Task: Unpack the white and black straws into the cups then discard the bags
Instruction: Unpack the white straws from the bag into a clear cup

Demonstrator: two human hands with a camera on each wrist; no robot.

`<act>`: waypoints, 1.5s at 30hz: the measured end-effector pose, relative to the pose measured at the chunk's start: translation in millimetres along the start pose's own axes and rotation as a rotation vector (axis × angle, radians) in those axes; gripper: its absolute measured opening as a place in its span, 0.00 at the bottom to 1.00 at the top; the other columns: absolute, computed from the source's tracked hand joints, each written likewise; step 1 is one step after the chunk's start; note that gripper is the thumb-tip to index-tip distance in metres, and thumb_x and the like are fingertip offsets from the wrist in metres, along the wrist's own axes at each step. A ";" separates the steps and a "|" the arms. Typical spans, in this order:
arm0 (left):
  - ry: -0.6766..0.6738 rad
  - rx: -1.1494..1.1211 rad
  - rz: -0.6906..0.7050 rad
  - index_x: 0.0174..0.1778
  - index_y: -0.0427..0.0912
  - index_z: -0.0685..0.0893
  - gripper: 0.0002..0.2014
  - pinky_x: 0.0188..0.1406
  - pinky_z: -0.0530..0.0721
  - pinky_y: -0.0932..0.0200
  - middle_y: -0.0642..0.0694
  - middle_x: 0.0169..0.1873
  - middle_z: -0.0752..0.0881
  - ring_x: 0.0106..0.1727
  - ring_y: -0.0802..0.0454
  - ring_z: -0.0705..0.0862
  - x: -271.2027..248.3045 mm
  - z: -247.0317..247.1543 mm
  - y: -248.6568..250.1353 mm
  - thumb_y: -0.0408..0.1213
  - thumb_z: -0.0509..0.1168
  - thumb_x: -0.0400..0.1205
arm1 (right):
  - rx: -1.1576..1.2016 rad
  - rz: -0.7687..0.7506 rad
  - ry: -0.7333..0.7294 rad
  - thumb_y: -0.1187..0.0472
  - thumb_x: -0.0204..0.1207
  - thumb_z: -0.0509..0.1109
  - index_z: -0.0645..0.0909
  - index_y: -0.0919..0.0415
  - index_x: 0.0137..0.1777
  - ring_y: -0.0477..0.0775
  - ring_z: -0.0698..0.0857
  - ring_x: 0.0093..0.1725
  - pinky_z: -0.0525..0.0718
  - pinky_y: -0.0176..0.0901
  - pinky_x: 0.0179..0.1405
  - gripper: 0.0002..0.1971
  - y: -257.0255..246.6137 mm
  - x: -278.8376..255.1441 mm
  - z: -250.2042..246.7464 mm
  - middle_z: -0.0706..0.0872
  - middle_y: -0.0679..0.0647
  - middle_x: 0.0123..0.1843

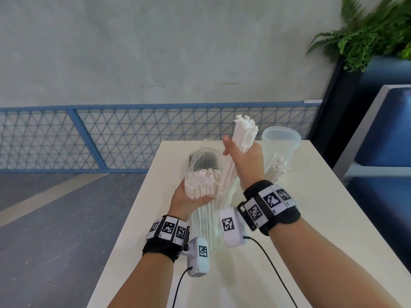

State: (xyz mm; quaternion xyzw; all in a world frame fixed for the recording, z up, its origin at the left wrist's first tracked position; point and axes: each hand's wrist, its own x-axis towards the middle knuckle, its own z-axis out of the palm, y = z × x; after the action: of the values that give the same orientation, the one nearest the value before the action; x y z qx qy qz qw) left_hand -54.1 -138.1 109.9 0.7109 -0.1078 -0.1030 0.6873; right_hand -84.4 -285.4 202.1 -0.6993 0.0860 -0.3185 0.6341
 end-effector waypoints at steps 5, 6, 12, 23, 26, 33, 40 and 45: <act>0.021 -0.020 0.005 0.46 0.52 0.77 0.24 0.31 0.76 0.83 0.60 0.41 0.82 0.42 0.72 0.79 -2.0 2.8 3.8 0.21 0.76 0.66 | 0.079 0.012 0.067 0.55 0.74 0.72 0.78 0.61 0.34 0.35 0.78 0.25 0.76 0.25 0.29 0.12 -2.3 9.4 -10.1 0.81 0.48 0.28; 0.029 -0.013 0.007 0.48 0.51 0.77 0.24 0.32 0.76 0.84 0.60 0.42 0.82 0.43 0.71 0.79 -1.5 2.7 2.8 0.22 0.77 0.65 | 0.085 0.029 0.048 0.56 0.73 0.73 0.79 0.62 0.37 0.36 0.79 0.27 0.77 0.26 0.31 0.11 0.1 8.5 -11.5 0.82 0.48 0.29; 0.027 0.016 0.030 0.56 0.48 0.75 0.27 0.32 0.74 0.86 0.63 0.44 0.80 0.46 0.75 0.76 -1.7 6.1 7.7 0.25 0.77 0.66 | 0.054 0.140 -0.109 0.62 0.69 0.77 0.81 0.56 0.41 0.37 0.85 0.37 0.83 0.29 0.37 0.07 25.6 -15.1 -14.0 0.85 0.46 0.37; 0.133 0.074 -0.055 0.64 0.37 0.76 0.27 0.54 0.71 0.66 0.49 0.52 0.79 0.56 0.55 0.77 -2.1 0.8 13.2 0.27 0.76 0.69 | 0.387 0.171 0.274 0.58 0.75 0.71 0.80 0.52 0.22 0.51 0.78 0.33 0.77 0.46 0.39 0.18 -9.7 20.6 -41.6 0.79 0.52 0.30; 0.138 0.092 -0.064 0.67 0.34 0.74 0.28 0.51 0.69 0.68 0.49 0.54 0.77 0.56 0.56 0.74 -4.3 4.7 15.5 0.27 0.74 0.71 | 0.420 0.197 0.315 0.58 0.76 0.70 0.78 0.56 0.28 0.50 0.78 0.30 0.79 0.45 0.38 0.14 -9.5 19.1 -43.6 0.78 0.52 0.29; 0.209 0.077 -0.096 0.68 0.36 0.75 0.30 0.60 0.71 0.61 0.47 0.62 0.79 0.62 0.54 0.76 2.4 -2.1 8.5 0.31 0.76 0.70 | 0.399 0.070 0.409 0.60 0.78 0.67 0.73 0.63 0.34 0.50 0.77 0.27 0.78 0.40 0.28 0.12 -22.5 25.6 -52.7 0.76 0.55 0.29; 0.209 0.067 -0.068 0.70 0.36 0.73 0.32 0.62 0.67 0.63 0.46 0.62 0.78 0.68 0.50 0.75 2.9 -0.3 5.0 0.32 0.76 0.70 | 0.117 -0.034 0.396 0.56 0.75 0.71 0.76 0.67 0.50 0.47 0.80 0.37 0.79 0.27 0.37 0.13 -4.4 28.5 -50.6 0.80 0.51 0.37; 0.138 -0.010 -0.075 0.65 0.41 0.74 0.30 0.61 0.69 0.62 0.50 0.55 0.78 0.62 0.53 0.76 5.0 2.5 -1.2 0.29 0.76 0.69 | -0.037 0.089 0.275 0.58 0.72 0.73 0.75 0.57 0.49 0.48 0.80 0.41 0.80 0.41 0.42 0.11 39.5 17.3 -43.7 0.79 0.45 0.38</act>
State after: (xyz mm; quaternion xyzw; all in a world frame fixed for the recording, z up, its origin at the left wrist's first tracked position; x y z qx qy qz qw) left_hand -50.1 -142.0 108.6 0.7162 -0.0329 -0.0798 0.6925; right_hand -83.8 -338.0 170.5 -0.6562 0.2088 -0.3810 0.6170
